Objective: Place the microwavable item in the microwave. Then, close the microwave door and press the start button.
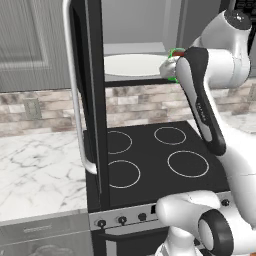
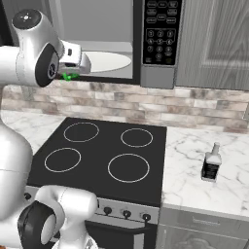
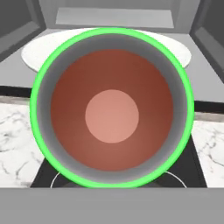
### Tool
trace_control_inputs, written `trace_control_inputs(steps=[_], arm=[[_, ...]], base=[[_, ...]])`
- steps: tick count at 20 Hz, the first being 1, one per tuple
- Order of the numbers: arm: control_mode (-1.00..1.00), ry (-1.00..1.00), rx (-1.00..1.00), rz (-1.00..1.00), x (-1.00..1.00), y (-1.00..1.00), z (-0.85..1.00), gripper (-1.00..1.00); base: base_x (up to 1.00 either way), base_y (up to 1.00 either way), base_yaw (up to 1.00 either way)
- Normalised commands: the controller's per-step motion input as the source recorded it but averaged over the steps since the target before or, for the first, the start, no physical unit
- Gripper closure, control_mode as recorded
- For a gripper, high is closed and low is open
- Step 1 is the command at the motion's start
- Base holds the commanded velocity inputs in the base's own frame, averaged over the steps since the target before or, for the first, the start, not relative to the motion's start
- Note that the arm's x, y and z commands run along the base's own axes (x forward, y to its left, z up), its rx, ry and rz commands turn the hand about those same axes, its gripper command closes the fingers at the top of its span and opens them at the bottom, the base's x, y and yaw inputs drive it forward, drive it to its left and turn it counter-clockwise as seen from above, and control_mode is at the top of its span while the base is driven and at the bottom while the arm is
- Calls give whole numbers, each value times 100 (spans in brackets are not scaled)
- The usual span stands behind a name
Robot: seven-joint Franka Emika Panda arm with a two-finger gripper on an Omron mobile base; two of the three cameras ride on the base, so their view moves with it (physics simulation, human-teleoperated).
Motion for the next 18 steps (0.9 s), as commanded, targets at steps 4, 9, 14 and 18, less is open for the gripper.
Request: trace_control_inputs(steps=[4,9,14,18], arm=[[-100,25,0,0,87,0,-6,100],[-100,5,0,0,80,0,-14,100],[-100,-2,0,0,56,2,-19,100],[-100,-1,0,0,54,10,-24,100]], base=[[0,0,0],[0,0,0],[0,0,0],[0,0,0]])
